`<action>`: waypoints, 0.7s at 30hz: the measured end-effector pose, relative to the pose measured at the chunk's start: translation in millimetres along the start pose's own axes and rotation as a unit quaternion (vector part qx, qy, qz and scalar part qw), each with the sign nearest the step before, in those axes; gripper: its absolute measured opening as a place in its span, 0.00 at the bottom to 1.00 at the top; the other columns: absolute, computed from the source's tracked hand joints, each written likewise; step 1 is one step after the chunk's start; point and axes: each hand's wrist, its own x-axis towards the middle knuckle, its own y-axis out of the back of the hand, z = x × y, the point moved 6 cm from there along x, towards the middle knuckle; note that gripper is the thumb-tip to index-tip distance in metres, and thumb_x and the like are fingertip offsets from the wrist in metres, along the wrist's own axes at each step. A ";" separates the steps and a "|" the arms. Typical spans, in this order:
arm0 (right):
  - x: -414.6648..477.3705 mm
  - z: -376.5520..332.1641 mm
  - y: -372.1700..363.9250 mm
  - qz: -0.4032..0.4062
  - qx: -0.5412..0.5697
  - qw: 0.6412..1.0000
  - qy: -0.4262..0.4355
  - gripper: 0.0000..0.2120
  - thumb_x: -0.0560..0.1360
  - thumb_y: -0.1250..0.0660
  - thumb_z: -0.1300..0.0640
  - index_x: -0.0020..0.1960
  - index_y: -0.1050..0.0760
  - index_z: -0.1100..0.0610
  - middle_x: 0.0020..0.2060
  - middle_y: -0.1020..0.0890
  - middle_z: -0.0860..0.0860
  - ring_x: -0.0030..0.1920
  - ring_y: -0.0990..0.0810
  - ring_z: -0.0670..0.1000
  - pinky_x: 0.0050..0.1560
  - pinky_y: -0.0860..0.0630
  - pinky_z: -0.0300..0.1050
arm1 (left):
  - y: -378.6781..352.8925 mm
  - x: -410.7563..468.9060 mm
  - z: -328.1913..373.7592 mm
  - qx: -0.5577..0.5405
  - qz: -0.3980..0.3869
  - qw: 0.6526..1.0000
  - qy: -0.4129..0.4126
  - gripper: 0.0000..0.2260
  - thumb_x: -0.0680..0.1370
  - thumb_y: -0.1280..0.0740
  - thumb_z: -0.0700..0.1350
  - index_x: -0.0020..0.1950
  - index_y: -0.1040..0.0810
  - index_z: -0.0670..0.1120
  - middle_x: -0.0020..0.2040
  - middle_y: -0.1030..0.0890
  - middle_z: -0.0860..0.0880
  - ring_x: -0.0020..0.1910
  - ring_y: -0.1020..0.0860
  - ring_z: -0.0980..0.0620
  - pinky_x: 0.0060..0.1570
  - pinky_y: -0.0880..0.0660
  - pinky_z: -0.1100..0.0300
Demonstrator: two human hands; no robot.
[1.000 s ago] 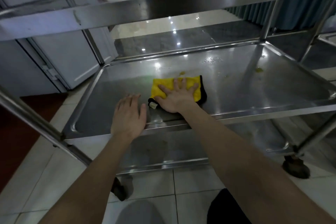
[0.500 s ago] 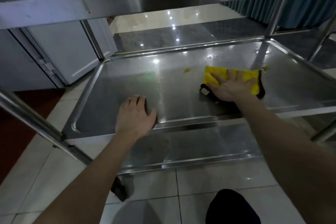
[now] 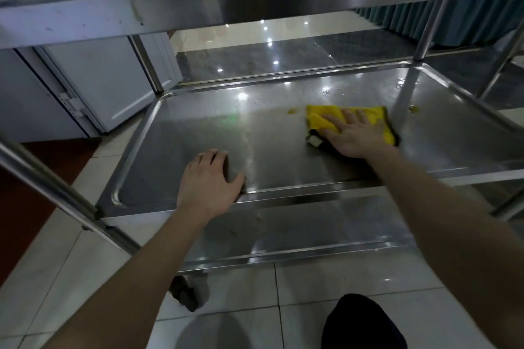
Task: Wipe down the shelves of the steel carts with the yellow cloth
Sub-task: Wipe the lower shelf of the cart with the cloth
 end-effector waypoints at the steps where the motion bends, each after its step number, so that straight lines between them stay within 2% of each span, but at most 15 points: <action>1: -3.6 34.6 2.9 0.001 0.002 0.999 -0.032 0.37 0.74 0.62 0.19 0.82 0.57 0.25 0.87 0.55 0.43 0.87 0.56 0.57 0.79 0.57 0.77 | 0.8 -0.2 0.9 0.002 -0.004 1.000 0.002 0.40 0.74 0.48 0.69 0.78 0.25 0.48 0.77 0.26 0.47 0.77 0.30 0.44 0.79 0.34 0.47; 3: -11.2 78.9 5.4 -0.002 0.011 0.997 -0.074 0.40 0.69 0.64 0.18 0.81 0.58 0.24 0.87 0.55 0.43 0.87 0.57 0.56 0.79 0.58 0.78 | 2.2 -1.4 4.4 0.005 -0.007 1.000 0.005 0.40 0.74 0.49 0.69 0.78 0.26 0.47 0.78 0.26 0.46 0.77 0.30 0.43 0.79 0.34 0.47; 6: -19.5 59.0 2.6 -0.009 0.014 0.997 -0.080 0.39 0.73 0.62 0.19 0.82 0.58 0.26 0.88 0.57 0.47 0.86 0.60 0.61 0.75 0.62 0.83 | 3.6 -2.6 11.1 0.012 -0.015 1.000 0.007 0.40 0.75 0.50 0.68 0.77 0.26 0.45 0.76 0.25 0.44 0.75 0.29 0.41 0.77 0.32 0.47; 8: -28.6 -1.5 -5.3 -0.014 0.004 0.999 -0.034 0.38 0.75 0.60 0.20 0.83 0.57 0.28 0.88 0.57 0.49 0.86 0.61 0.64 0.73 0.63 0.85 | 5.4 -3.5 12.1 0.012 -0.022 1.000 0.010 0.35 0.80 0.47 0.65 0.78 0.27 0.44 0.77 0.26 0.43 0.75 0.29 0.40 0.77 0.32 0.46; 11: -58.4 -95.2 -21.3 -0.022 -0.012 0.995 0.093 0.38 0.74 0.61 0.21 0.83 0.56 0.27 0.88 0.57 0.49 0.86 0.61 0.64 0.72 0.65 0.84 | 8.0 -4.2 9.4 -0.001 -0.026 1.000 0.009 0.26 0.85 0.41 0.57 0.80 0.28 0.44 0.79 0.27 0.42 0.77 0.30 0.39 0.78 0.33 0.45; 13: -73.4 -107.4 -23.9 -0.025 -0.002 0.988 0.151 0.35 0.76 0.59 0.21 0.82 0.55 0.25 0.88 0.57 0.46 0.87 0.61 0.60 0.76 0.65 0.80 | 9.2 -5.8 5.6 -0.018 -0.018 1.000 0.009 0.23 0.86 0.40 0.53 0.79 0.27 0.45 0.79 0.27 0.43 0.78 0.30 0.40 0.79 0.34 0.46; 16: -78.1 -51.2 -13.5 -0.021 0.000 0.987 0.161 0.31 0.81 0.54 0.25 0.82 0.56 0.25 0.87 0.56 0.42 0.87 0.60 0.53 0.81 0.60 0.72 | 9.9 -5.4 3.5 -0.031 -0.019 0.999 0.012 0.22 0.88 0.41 0.51 0.80 0.27 0.46 0.80 0.28 0.44 0.79 0.31 0.42 0.80 0.36 0.47; 18: -74.7 13.3 -6.2 -0.019 -0.011 0.995 0.100 0.30 0.83 0.54 0.28 0.83 0.58 0.27 0.87 0.57 0.43 0.87 0.59 0.54 0.82 0.59 0.71 | 12.3 -6.4 6.2 -0.020 -0.011 1.000 0.009 0.20 0.88 0.42 0.49 0.79 0.25 0.44 0.78 0.26 0.42 0.78 0.29 0.40 0.79 0.34 0.48; 21: -78.2 95.1 5.8 0.001 0.023 1.000 -0.013 0.31 0.82 0.55 0.27 0.84 0.56 0.28 0.88 0.55 0.45 0.87 0.58 0.56 0.80 0.58 0.75 | 24.4 -13.3 20.2 0.054 0.049 0.997 -0.018 0.19 0.88 0.44 0.47 0.68 0.18 0.39 0.69 0.19 0.37 0.67 0.22 0.35 0.71 0.29 0.44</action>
